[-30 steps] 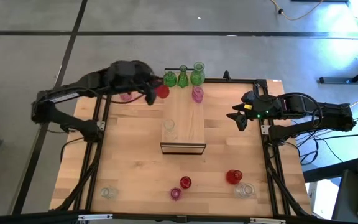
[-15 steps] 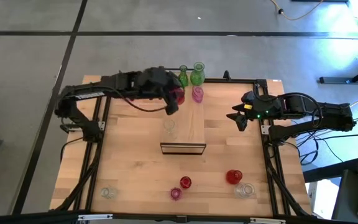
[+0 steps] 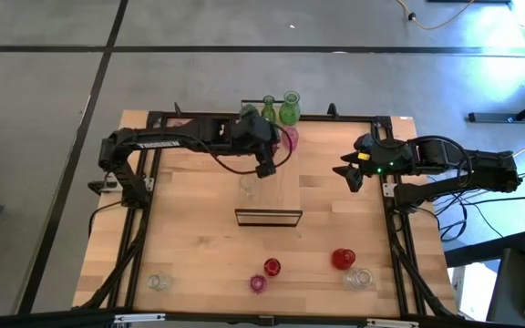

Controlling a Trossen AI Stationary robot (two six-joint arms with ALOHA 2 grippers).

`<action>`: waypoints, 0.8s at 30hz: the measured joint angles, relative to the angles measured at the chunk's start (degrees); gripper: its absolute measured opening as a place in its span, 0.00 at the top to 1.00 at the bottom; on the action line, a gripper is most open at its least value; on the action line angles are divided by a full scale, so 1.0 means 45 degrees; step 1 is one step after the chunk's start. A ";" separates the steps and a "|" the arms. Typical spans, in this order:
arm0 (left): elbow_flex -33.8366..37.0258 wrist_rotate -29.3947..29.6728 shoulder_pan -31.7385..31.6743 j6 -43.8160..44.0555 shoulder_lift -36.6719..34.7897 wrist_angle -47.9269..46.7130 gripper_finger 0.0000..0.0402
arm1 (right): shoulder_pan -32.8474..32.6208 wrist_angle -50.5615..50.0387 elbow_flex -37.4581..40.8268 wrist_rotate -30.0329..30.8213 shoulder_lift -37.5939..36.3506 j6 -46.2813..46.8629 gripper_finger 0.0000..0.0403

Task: Sort vases onto shelf
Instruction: Put the top red vase on the shelf

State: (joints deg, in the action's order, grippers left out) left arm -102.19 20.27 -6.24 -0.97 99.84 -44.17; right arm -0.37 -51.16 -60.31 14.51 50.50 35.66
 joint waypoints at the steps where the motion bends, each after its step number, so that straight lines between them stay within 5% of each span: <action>1: 0.0000 -0.0005 0.0000 0.0007 0.0056 0.0002 0.74 | -0.0003 0.0000 0.0000 0.0004 0.0000 -0.0005 0.40; 24: 0.0121 -0.2144 -0.1150 0.2645 0.0549 0.0261 0.74 | -0.0004 0.0000 0.0000 -0.0030 0.0000 -0.0023 0.40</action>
State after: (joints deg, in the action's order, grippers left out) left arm -101.65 10.62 -11.42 10.93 102.31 -43.00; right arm -0.38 -51.16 -60.31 14.37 50.50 35.56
